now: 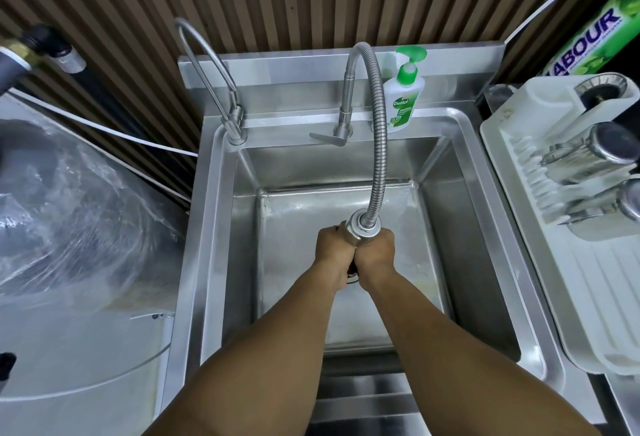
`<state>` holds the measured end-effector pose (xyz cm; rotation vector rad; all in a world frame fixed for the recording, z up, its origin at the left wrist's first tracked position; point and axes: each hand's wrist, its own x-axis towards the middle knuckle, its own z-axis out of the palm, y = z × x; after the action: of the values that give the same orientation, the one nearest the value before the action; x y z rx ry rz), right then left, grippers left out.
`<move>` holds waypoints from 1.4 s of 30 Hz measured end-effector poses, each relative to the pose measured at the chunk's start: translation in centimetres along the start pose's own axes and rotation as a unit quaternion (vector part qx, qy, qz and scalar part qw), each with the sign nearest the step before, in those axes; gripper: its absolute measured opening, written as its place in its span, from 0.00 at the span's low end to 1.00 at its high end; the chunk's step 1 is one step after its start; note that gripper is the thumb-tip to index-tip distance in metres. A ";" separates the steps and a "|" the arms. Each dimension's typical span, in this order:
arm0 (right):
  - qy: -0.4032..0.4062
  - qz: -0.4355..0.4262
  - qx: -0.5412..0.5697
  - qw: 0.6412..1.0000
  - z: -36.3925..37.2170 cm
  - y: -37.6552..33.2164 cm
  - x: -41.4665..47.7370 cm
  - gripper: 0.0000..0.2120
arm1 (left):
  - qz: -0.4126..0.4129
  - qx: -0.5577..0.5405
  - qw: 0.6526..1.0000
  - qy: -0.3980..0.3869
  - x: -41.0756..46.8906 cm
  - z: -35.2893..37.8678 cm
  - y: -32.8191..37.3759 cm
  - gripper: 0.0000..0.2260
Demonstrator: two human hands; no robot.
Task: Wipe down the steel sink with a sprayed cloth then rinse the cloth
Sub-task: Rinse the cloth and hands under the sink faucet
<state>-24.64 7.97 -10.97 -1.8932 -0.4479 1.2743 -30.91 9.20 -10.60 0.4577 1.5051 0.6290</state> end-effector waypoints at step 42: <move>-0.268 0.176 -0.035 0.947 -6.0 -1.9 2.2 0.25 | 0.330 0.629 0.702 -0.051 -1.3 -4.0 1.0 0.09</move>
<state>-18.03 8.13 -9.77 -1.7138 -0.4448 2.0539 -34.89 8.71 -9.08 2.1242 1.4523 -0.0413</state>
